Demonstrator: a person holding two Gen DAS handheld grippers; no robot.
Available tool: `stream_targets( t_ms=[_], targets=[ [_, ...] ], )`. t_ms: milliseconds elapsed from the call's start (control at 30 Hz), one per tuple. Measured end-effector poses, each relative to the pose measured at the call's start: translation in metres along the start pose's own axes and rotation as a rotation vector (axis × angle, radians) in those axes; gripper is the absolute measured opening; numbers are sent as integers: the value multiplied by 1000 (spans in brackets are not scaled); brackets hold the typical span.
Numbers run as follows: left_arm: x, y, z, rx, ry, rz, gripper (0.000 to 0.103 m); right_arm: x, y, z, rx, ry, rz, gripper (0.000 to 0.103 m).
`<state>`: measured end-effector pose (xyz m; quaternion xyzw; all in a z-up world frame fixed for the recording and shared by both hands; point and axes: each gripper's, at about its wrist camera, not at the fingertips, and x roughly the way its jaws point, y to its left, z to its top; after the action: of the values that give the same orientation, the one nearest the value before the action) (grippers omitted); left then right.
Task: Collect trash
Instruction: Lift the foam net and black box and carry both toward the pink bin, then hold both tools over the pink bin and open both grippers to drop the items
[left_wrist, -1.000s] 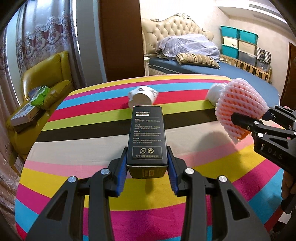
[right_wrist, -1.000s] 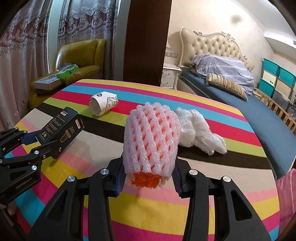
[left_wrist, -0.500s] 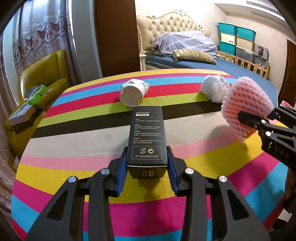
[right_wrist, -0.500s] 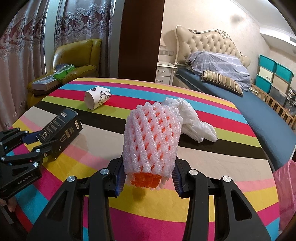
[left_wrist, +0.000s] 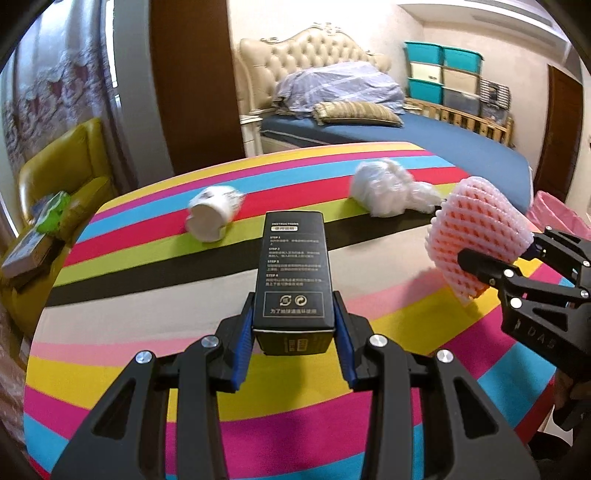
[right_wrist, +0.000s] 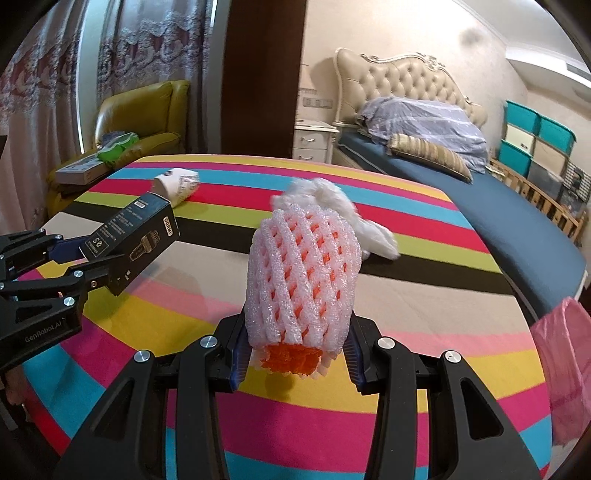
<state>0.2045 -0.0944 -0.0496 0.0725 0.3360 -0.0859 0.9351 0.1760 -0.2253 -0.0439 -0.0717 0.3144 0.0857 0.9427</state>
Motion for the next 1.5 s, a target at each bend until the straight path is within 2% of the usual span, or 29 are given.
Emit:
stream_targets(
  t_ms=[800,1167,1500],
  targets=[
    [26,-140,22,266,54,-213,38,-33,-124,-37,184,-18,-203,41],
    [28,-211,35,387,49,-317,38,-53,-181,-58,287,-29,-300,41],
    [35,-271,55,432,45,-402,38,-76,-238,-77,365,-39,-410,41]
  ],
)
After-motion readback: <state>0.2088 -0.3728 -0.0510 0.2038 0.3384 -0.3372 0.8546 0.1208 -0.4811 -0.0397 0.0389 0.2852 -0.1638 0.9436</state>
